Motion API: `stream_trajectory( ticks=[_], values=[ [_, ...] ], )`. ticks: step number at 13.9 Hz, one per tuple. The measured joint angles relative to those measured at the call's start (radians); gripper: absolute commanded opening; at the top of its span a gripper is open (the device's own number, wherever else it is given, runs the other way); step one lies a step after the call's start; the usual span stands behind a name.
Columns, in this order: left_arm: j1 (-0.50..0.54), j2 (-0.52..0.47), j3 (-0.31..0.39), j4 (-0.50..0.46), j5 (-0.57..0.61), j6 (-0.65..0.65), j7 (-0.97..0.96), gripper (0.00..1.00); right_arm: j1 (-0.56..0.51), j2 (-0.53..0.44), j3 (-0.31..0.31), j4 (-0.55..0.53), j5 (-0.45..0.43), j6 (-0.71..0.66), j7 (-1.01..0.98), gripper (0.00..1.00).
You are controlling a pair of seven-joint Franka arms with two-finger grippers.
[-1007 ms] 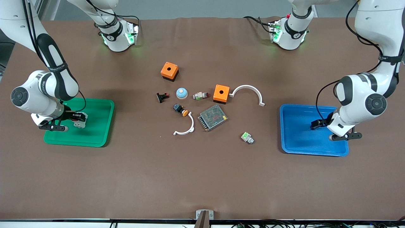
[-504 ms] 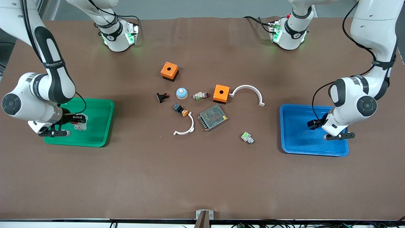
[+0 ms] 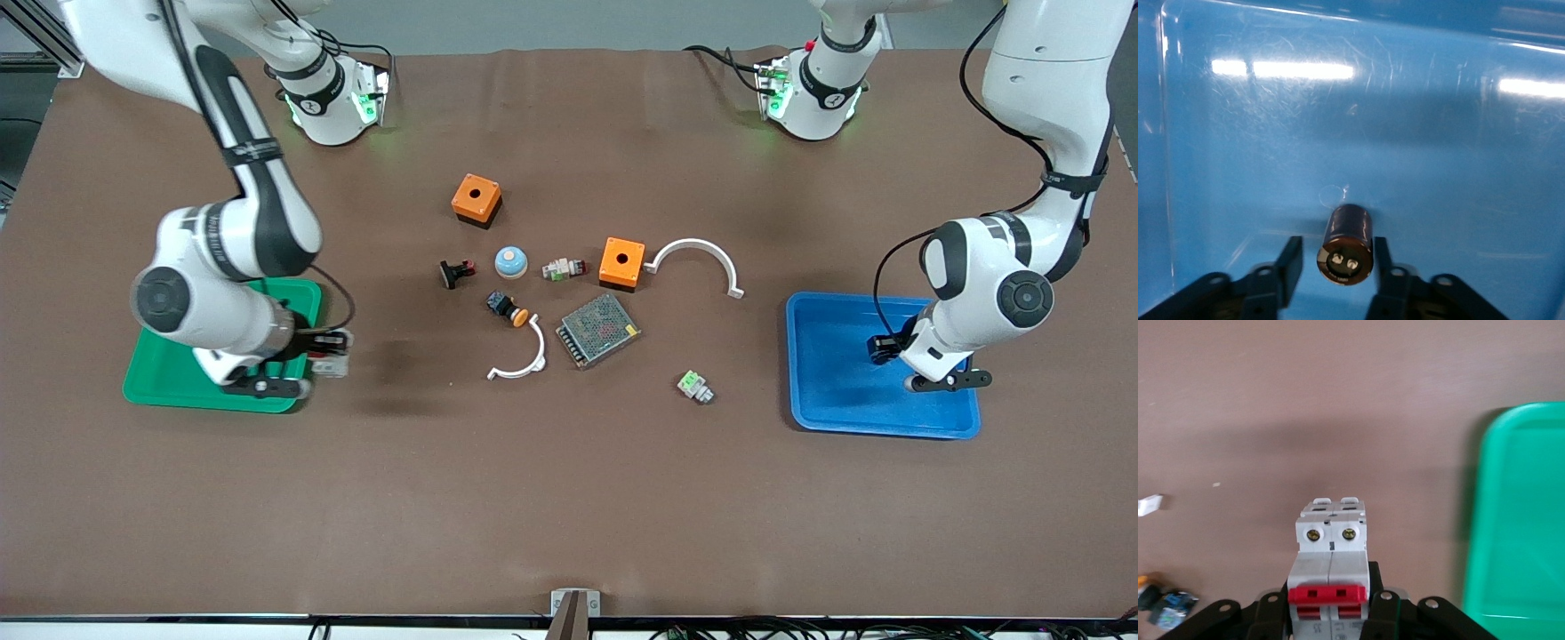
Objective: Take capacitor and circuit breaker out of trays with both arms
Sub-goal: 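Carry the breaker with the right gripper while the left gripper lifts the capacitor, then place the breaker with the right gripper while the left gripper carries the capacitor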
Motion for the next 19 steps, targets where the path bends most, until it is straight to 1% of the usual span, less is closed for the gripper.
stream_trajectory(
  ticks=[1, 2, 6, 8, 11, 12, 13, 14, 15, 16, 19],
  values=[
    [0.000, 0.000, 0.000, 0.000, 0.000, 0.001, 0.000, 0.12, 0.027, 0.019, 0.000, 0.008, 0.003, 0.025, 0.033, 0.00],
    [0.000, 0.000, 0.000, 0.001, 0.000, 0.003, 0.000, 0.07, 0.053, 0.041, 0.000, 0.012, 0.003, 0.057, 0.067, 0.00],
    [0.000, -0.006, -0.001, 0.008, 0.000, 0.003, 0.000, 0.06, 0.148, 0.124, 0.000, 0.017, 0.004, 0.171, 0.185, 0.00],
    [-0.001, -0.032, -0.010, 0.014, 0.000, -0.041, 0.000, 0.06, 0.179, 0.154, -0.001, 0.020, 0.004, 0.207, 0.208, 0.00],
    [-0.001, -0.120, -0.078, 0.016, 0.000, -0.172, -0.064, 0.06, 0.204, 0.181, -0.001, 0.023, 0.004, 0.224, 0.211, 0.00],
    [-0.002, -0.154, -0.114, 0.014, 0.000, -0.210, -0.103, 0.06, 0.208, 0.187, -0.001, 0.023, 0.004, 0.224, 0.211, 0.00],
    [-0.002, -0.186, -0.156, 0.008, 0.000, -0.239, -0.152, 0.06, 0.210, 0.192, -0.001, 0.024, 0.004, 0.224, 0.211, 0.04],
    [-0.003, -0.214, -0.202, -0.002, 0.000, -0.254, -0.209, 0.06, 0.211, 0.195, -0.001, 0.024, 0.004, 0.224, 0.211, 0.20],
    [-0.004, -0.234, -0.251, -0.014, 0.000, -0.260, -0.270, 0.06, 0.211, 0.195, -0.002, 0.025, 0.004, 0.223, 0.211, 0.74],
    [-0.007, -0.247, -0.300, -0.026, 0.000, -0.261, -0.332, 0.06, 0.211, 0.195, -0.004, 0.026, 0.004, 0.223, 0.211, 0.99],
    [-0.016, -0.246, -0.427, -0.053, 0.000, -0.236, -0.512, 0.06, 0.209, 0.195, -0.018, 0.043, 0.004, 0.218, 0.212, 1.00]
  ],
)
